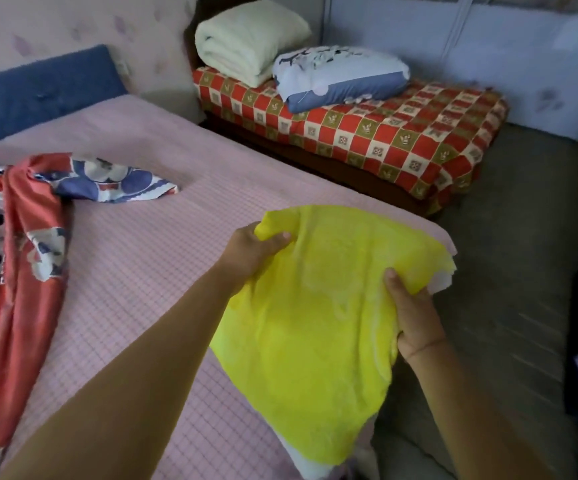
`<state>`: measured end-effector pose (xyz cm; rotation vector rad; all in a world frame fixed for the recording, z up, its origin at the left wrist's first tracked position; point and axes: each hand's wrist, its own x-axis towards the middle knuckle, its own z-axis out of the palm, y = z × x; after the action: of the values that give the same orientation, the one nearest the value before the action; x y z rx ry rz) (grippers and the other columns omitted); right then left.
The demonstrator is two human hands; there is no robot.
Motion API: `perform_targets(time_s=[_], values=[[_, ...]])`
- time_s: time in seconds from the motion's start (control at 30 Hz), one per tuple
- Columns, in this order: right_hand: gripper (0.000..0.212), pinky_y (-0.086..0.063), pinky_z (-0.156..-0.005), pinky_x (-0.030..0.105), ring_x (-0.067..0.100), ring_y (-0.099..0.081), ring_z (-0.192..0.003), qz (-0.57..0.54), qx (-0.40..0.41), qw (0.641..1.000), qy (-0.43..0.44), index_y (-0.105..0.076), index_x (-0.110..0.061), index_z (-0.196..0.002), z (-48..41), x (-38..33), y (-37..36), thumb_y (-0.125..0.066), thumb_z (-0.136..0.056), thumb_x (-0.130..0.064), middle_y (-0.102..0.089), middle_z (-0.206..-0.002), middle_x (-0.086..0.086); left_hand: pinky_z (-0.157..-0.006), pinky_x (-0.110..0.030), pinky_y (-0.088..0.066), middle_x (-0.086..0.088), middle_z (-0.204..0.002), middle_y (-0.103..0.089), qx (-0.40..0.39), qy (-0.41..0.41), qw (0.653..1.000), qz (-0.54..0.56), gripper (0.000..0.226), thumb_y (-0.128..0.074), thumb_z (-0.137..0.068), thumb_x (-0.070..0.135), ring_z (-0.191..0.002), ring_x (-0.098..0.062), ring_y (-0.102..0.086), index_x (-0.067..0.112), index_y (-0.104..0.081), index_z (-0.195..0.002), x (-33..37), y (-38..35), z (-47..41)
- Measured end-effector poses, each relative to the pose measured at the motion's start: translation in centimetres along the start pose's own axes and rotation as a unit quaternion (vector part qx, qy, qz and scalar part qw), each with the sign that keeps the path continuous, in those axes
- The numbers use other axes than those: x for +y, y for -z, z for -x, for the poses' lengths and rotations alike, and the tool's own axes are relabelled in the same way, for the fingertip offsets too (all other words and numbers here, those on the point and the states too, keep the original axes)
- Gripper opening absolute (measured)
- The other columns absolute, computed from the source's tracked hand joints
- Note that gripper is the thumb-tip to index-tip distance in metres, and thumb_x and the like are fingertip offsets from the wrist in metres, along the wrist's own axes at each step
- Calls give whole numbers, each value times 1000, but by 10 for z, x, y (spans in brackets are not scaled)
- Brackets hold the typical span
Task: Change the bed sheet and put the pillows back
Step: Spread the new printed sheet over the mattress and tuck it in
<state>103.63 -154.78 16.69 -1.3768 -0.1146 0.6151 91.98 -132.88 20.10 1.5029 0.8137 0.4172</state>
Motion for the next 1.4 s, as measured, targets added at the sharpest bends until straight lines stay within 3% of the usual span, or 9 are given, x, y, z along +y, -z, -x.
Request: perform_targets(time_s=[0.13,0.23,0.33,0.4,0.5,0.73,0.93,1.07,1.4], values=[[112,-41,-105,51,23,-55,-119,28,5,1000,0,-41,-23,-141,-85,-14,13,-79,-48,-71,-55,-135,0,-54,-16,-52,6,-78,-72,9,2,1000,6,8,-73,-86,19,-64,-2,-69,19,-69,-92,6,-32,-66],[72,-42,-102,42,20,-54,-116,38,1,999,-21,-40,-18,-142,-147,-13,25,-69,-81,-43,-54,-134,1,-58,-18,-54,8,-82,-73,22,18,1000,-1,15,-74,-85,25,-69,-2,-70,20,-68,-99,-1,-56,-118],[61,-40,-106,43,21,-53,-121,105,6,994,-36,-43,-21,-140,-198,-2,36,-67,-86,-38,-55,-133,0,-79,-30,-57,3,-106,-71,14,47,998,-48,38,-71,-87,35,-88,-13,-69,17,-64,-120,-19,-77,-166],[59,-41,-106,44,27,-52,-122,151,31,986,-71,-45,-14,-136,-227,12,41,-67,-86,-37,-55,-133,8,-92,-31,-48,-1,-127,-57,4,87,991,-105,61,-65,-90,41,-109,-20,-60,16,-46,-142,-36,-90,-190],[69,-39,-106,43,31,-48,-126,187,80,971,-123,-41,-4,-138,-254,25,42,-70,-84,-38,-48,-139,17,-113,-41,-32,-10,-148,-42,-7,141,980,-142,96,-68,-77,63,-138,-26,-39,16,-28,-151,-57,-101,-207],[81,-30,-107,33,23,-32,-140,204,32,971,-119,-20,-15,-151,-267,16,11,-65,-88,-39,-24,-155,9,-114,-43,-29,-9,-154,-35,14,148,976,-160,77,-60,-89,50,-142,-27,-32,22,-26,-153,-67,-96,-207],[78,-30,-106,29,21,-35,-137,190,-24,975,-109,-19,-14,-151,-239,14,-38,-64,-90,-30,-27,-154,11,-111,-44,-30,-9,-154,-34,53,122,979,-156,77,-58,-90,50,-142,-27,-31,22,-24,-153,-64,-62,-179],[78,-29,-96,24,21,-36,-135,188,-51,975,-109,-17,-16,-152,-203,21,-68,-64,-91,-28,-26,-154,12,-113,-44,-28,-8,-155,-33,78,121,978,-154,75,-56,-92,50,-142,-27,-30,22,-25,-153,-64,-23,-146],[88,-32,-96,28,18,-32,-136,169,-87,979,-80,-14,-26,-152,-48,53,-129,-71,-85,-31,-25,-152,3,-113,-47,-28,-2,-155,-34,99,111,978,-145,77,-55,-89,58,-143,-24,-30,27,-25,-153,-88,77,-2]])
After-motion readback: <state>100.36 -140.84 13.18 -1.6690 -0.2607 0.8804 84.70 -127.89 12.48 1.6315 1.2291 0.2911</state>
